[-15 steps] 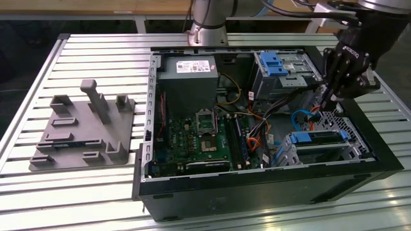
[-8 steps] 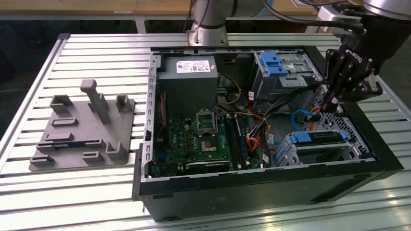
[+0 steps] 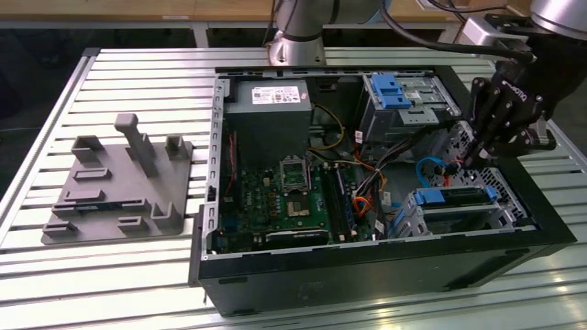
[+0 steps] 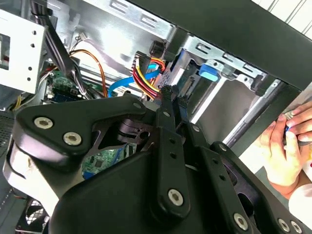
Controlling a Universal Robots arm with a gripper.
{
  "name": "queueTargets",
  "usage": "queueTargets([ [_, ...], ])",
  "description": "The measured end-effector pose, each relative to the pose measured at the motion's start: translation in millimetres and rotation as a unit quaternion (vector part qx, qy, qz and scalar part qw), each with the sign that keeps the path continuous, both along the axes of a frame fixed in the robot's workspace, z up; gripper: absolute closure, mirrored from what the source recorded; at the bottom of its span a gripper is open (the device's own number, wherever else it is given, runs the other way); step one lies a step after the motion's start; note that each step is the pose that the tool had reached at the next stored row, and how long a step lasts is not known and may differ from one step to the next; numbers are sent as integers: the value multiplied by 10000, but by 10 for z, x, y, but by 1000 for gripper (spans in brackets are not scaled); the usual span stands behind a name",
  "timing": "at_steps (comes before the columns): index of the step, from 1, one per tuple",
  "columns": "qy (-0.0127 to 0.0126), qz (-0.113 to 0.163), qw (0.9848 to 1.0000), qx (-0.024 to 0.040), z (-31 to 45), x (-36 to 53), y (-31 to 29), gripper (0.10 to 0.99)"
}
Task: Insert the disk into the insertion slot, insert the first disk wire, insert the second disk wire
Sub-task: 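Insert the first disk wire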
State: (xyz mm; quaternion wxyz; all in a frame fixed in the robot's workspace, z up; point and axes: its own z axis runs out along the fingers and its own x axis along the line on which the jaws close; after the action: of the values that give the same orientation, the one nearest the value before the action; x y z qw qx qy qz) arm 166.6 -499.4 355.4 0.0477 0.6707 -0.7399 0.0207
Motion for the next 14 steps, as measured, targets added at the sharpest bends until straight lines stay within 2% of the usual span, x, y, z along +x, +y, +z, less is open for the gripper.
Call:
queueTargets([
  [4,0,3,10000,79,0,-2,-79,914],
  [10,2,175,9998,103,0,-11,-94,914],
  [14,1,180,9998,107,0,-11,-117,914],
])
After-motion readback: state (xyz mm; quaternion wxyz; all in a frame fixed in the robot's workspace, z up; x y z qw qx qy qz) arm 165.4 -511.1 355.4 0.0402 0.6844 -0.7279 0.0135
